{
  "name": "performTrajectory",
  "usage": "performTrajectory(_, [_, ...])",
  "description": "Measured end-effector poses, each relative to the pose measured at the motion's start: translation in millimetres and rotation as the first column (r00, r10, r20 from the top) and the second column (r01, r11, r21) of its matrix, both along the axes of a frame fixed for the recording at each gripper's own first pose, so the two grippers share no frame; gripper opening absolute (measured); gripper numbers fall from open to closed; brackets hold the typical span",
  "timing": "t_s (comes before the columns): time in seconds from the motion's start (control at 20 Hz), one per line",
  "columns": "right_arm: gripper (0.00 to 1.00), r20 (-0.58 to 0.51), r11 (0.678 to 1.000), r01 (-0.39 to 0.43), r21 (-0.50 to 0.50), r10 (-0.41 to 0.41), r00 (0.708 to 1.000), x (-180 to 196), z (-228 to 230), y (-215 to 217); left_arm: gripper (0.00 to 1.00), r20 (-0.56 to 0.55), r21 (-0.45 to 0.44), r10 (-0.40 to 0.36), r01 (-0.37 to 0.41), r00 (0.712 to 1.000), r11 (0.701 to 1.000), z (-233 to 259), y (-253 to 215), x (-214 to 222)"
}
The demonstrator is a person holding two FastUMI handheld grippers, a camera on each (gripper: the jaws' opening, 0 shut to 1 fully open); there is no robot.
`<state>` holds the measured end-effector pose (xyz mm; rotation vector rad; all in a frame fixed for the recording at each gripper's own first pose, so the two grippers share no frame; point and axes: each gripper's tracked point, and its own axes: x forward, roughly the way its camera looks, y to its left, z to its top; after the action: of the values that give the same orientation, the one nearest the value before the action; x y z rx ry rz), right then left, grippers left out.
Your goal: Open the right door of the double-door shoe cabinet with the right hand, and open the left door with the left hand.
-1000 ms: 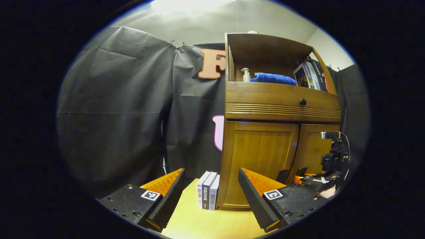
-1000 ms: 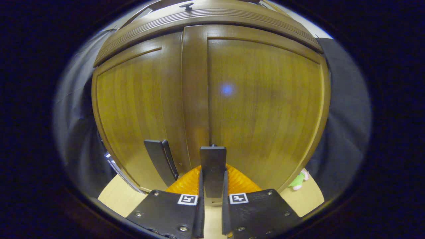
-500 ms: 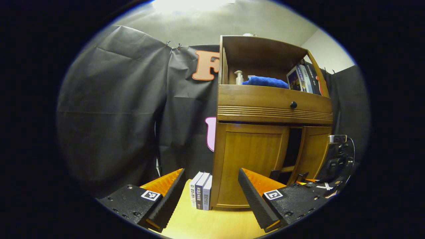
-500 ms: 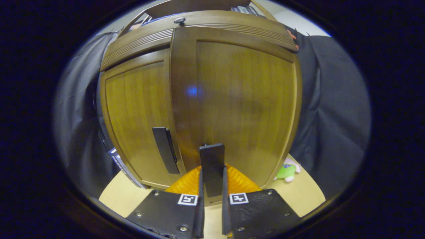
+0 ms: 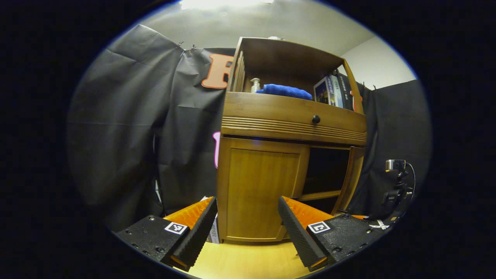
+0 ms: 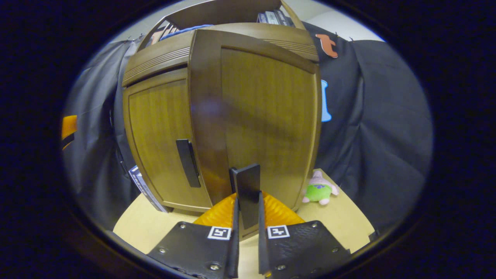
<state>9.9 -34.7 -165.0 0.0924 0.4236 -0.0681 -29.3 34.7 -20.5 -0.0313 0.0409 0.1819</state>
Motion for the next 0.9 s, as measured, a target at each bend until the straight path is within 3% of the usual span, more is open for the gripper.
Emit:
performTrajectory(0.5, [0.19,-0.007,0.992,0.114,-0.046,-0.114,0.993,-49,3,-65,0.96,-0.037,-0.035,-0.161,0.159,0.986,0.987,-20,-61,26])
performTrajectory(0.9, [0.19,-0.011,0.981,0.182,-0.065,-0.183,0.983,-69,0,-102,0.96,-0.068,-0.044,-0.213,0.210,0.975,0.977,-32,-82,41])
